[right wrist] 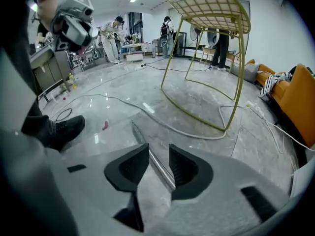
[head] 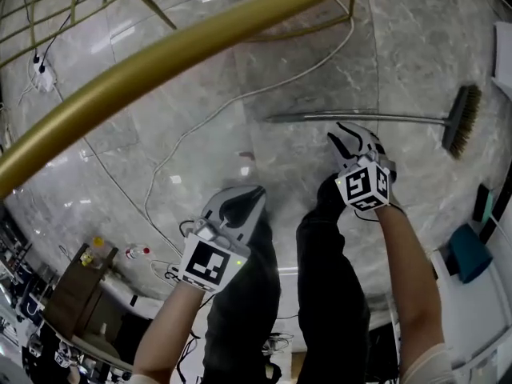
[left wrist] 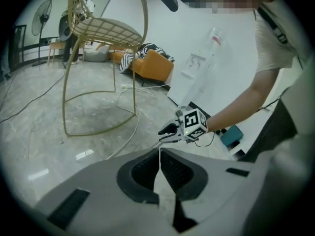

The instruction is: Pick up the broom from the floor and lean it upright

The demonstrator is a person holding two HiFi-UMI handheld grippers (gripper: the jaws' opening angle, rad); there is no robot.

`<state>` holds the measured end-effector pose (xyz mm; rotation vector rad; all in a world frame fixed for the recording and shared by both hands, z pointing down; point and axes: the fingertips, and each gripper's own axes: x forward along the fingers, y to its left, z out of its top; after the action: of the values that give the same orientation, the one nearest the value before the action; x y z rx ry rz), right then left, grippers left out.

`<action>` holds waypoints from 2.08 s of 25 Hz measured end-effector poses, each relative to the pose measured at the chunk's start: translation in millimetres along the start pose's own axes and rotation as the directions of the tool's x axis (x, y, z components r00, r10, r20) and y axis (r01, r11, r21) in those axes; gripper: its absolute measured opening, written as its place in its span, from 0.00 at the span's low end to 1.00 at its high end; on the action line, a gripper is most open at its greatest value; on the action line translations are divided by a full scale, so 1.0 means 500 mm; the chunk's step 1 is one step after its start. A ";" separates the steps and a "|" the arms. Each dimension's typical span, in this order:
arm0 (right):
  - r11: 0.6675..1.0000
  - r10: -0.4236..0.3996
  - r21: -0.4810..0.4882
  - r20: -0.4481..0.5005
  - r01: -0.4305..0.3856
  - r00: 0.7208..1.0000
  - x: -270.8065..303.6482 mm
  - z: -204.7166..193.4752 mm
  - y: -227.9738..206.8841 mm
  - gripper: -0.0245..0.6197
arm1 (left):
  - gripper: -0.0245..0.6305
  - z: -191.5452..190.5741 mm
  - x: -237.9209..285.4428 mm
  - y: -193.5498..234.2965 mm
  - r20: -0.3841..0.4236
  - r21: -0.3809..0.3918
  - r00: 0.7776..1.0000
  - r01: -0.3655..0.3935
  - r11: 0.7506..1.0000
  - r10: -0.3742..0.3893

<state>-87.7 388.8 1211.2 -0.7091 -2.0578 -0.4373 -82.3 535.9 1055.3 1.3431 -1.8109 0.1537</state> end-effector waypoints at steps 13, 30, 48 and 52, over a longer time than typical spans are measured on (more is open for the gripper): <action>0.988 0.080 -0.123 -0.092 -0.091 0.993 0.141 -0.119 0.013 0.26 | 0.05 -0.049 0.116 0.029 -0.068 0.076 0.994 0.086 0.993 -0.081; 0.903 0.234 -0.334 -0.147 -0.272 0.961 0.235 -0.140 0.060 0.20 | 0.05 -0.022 0.193 0.104 -0.053 0.068 0.996 0.082 0.994 -0.078; 0.949 0.048 -0.315 0.058 -0.027 0.997 -0.210 0.110 -0.056 0.17 | 0.05 0.140 -0.039 -0.036 -0.100 0.011 0.994 0.051 0.999 -0.049; 0.957 -0.024 -0.286 0.098 0.051 0.995 -0.353 0.162 -0.114 0.16 | 0.05 0.236 -0.085 -0.118 -0.092 0.069 0.993 0.081 0.994 -0.075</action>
<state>-97.3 333.1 1017.2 -0.8782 -2.1209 -0.7495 -96.2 477.7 930.2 1.4332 -1.6895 0.2359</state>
